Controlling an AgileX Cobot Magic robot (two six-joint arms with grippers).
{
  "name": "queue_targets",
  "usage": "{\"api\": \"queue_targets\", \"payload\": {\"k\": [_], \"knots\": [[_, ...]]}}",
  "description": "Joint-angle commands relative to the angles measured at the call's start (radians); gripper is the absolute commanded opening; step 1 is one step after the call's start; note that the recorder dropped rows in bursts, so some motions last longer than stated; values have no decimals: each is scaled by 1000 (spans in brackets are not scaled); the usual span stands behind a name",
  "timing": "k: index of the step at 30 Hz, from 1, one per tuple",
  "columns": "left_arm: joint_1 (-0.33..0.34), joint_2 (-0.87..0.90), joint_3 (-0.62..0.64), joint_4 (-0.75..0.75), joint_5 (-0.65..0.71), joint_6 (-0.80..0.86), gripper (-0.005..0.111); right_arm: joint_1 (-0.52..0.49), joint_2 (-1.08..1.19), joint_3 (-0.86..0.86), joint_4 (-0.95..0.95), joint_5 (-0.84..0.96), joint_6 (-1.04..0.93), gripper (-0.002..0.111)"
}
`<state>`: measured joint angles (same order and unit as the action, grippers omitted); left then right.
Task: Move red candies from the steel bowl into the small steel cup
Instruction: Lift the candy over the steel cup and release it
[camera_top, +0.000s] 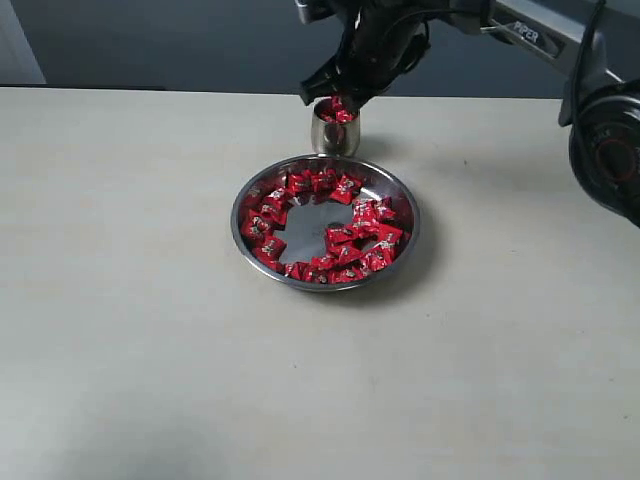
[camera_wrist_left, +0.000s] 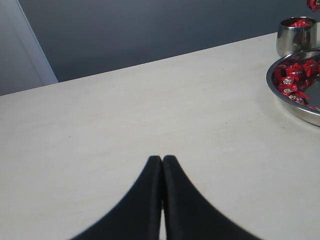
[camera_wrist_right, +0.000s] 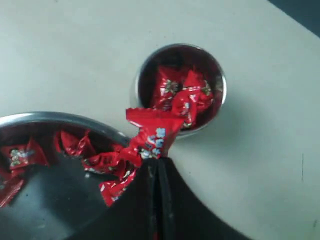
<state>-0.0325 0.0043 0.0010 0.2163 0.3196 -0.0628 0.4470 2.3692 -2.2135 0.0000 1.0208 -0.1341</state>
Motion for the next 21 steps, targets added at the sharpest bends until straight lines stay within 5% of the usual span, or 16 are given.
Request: {"api": "queue_targets", "payload": {"k": [1, 17, 21], "knots": [[0, -4, -1, 3, -7, -5, 0, -41, -4, -8, 91, -69, 4, -1], [0, -4, -1, 3, -7, -5, 0, -52, 82, -8, 142, -213, -9, -1], [0, -4, -1, 3, -7, -5, 0, -52, 82, -8, 143, -234, 7, 13]]}}
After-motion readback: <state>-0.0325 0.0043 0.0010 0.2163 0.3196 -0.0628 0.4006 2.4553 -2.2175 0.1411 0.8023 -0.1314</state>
